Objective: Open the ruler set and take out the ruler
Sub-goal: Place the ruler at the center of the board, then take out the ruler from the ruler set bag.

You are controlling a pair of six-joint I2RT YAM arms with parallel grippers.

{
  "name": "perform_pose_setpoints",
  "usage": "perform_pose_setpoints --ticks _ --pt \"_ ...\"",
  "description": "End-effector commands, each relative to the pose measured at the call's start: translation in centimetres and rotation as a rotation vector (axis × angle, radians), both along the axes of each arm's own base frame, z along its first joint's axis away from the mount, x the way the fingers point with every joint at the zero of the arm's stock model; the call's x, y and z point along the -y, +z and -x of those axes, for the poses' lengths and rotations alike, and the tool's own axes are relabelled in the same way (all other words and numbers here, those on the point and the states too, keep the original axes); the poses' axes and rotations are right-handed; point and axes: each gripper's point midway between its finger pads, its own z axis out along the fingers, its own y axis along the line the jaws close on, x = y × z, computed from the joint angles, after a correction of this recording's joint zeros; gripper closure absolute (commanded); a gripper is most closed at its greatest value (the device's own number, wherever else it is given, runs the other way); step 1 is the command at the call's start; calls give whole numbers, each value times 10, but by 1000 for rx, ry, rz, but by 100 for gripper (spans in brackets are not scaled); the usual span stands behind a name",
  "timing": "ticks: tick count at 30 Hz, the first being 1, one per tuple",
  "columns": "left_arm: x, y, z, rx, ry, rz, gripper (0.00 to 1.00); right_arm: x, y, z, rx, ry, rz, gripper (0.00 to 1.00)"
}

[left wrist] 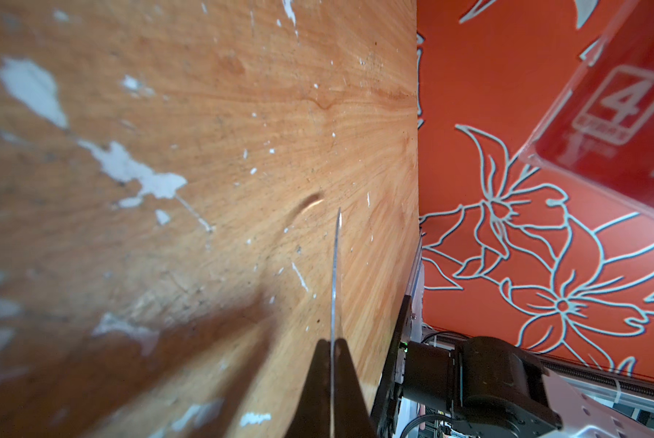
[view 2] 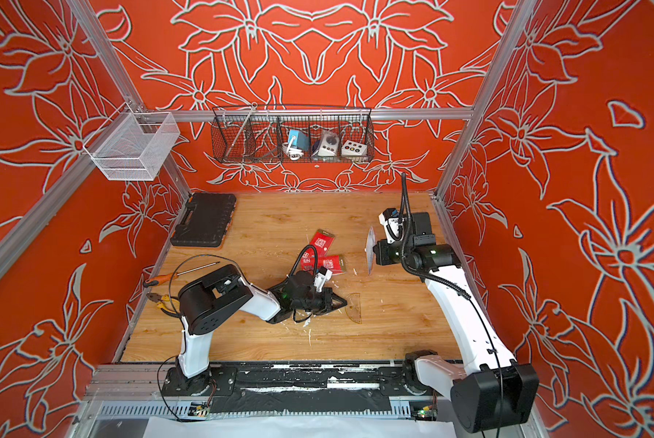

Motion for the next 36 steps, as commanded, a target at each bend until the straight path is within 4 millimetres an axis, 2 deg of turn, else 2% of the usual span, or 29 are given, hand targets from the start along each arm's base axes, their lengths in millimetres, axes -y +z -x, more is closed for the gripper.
perform_pose_setpoints --ticks 1,10,16,20,28,30,33,36 --pt "5 5 -2 11 8 21 95 1 3 1 25 6 -8 100" --pt "5 14 -4 44 -3 2 72 0 3 0 24 8 -15 100" --pt "1 30 -11 129 -2 -63 68 -2 2 2 16 16 -23 100" --pt "-2 60 -24 253 15 -121 66 -5 -1 5 6 30 -38 100" --pt "-4 167 -55 539 87 -152 70 -13 -2 9 7 75 -74 100" --pt "-5 186 -57 580 102 -139 72 -16 -1 10 13 87 -91 100" --pt "-5 204 -58 606 112 -109 76 -20 -1 11 18 106 -116 100" --pt "-2 209 -57 605 106 -88 80 -24 0 11 22 121 -139 100"
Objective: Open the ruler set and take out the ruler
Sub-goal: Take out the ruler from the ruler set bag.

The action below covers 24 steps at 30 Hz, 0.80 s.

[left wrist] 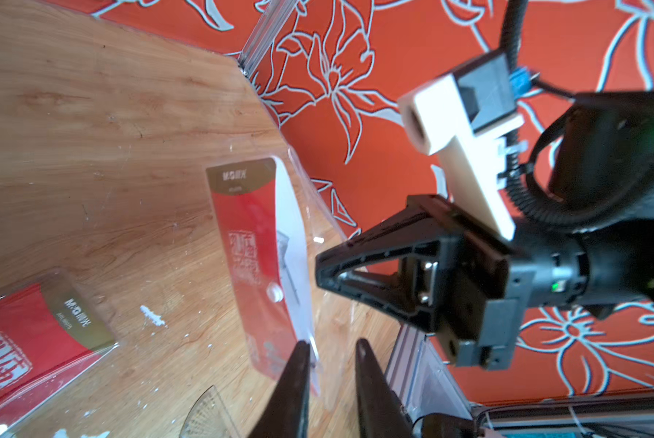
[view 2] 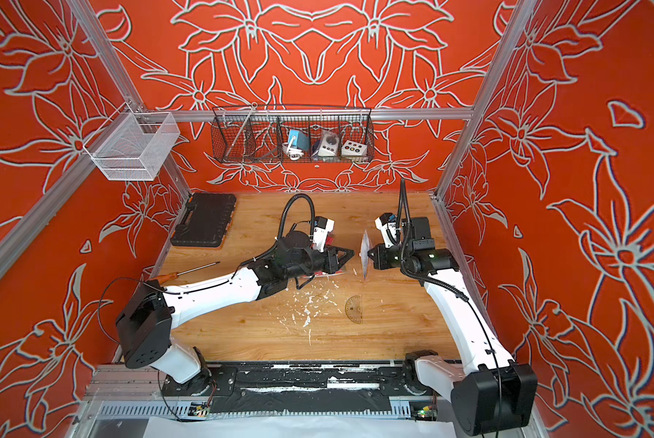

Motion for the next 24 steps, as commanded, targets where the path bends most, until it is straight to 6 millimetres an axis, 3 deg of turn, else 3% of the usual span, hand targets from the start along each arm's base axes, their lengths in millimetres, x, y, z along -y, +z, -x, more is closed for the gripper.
perform_pose_setpoints --ticks 1,9,24 --pt "-1 -7 0 0 2 -38 80 -8 10 1 43 40 -50 100" --pt "7 -3 7 11 -43 -6 89 -16 11 0 46 65 -100 100" --pt "29 -11 17 1 -135 -7 90 -19 13 -2 53 77 -118 100"
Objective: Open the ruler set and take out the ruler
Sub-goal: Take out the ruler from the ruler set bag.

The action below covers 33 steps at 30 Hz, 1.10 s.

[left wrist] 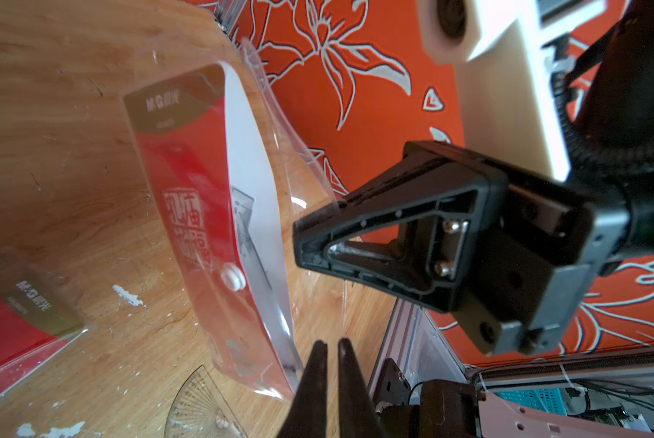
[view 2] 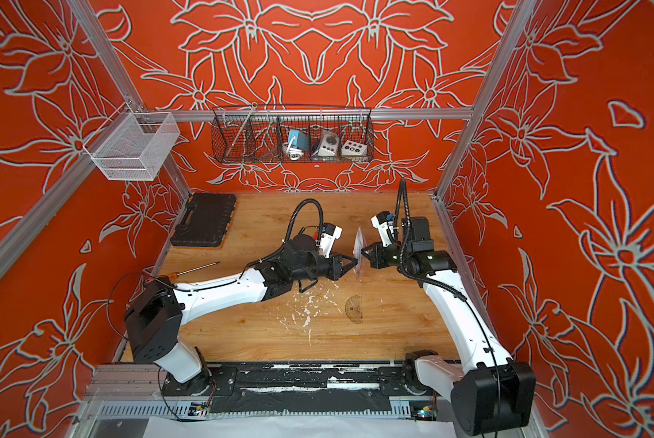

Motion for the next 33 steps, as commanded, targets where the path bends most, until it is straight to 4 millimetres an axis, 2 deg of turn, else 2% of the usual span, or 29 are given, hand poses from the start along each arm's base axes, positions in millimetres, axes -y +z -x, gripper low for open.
perform_pose_setpoints --ticks 1,10,23,33 --pt "11 13 0 38 -30 21 90 -3 4 0 16 13 -23 100" --pt "11 -13 -16 13 45 -34 90 -4 7 3 21 25 -24 100" --pt "1 -20 -27 25 129 -51 89 -3 9 4 27 29 -20 100" --pt "10 -29 -31 14 112 -78 85 -3 10 4 28 32 -15 100"
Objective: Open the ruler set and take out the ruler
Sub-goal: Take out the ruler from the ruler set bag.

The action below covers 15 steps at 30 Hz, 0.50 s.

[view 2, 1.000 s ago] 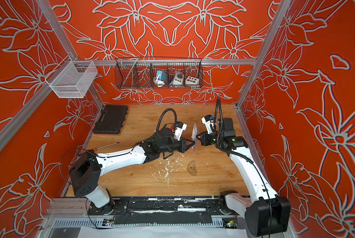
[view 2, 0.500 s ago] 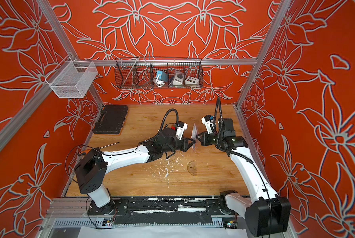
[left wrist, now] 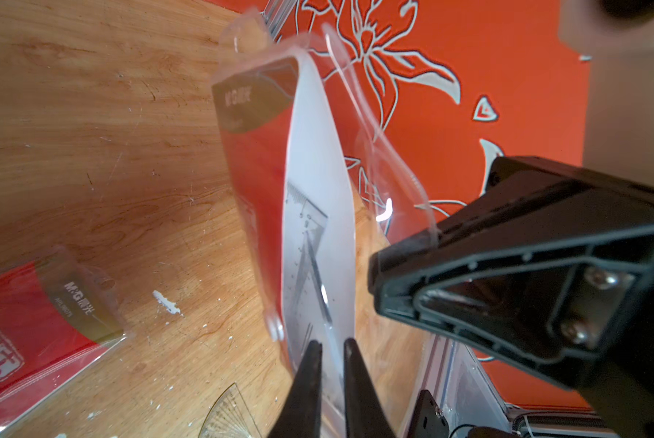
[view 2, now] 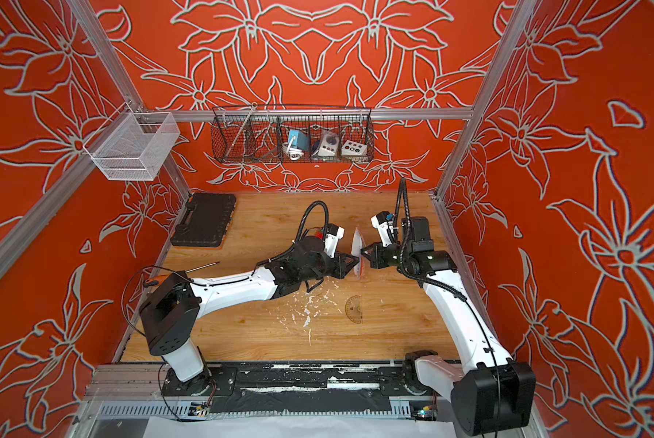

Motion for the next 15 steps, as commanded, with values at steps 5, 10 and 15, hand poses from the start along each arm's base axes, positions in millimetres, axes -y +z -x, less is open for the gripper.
perform_pose_setpoints --ticks 5,10,15 --pt "8 -6 -4 9 -18 -40 83 -1 10 1 36 21 1 100" --pt "9 -4 -4 12 -19 -33 82 -1 8 0 32 22 3 100" --pt "12 -7 -3 5 -34 -37 81 0 7 0 31 18 5 100"
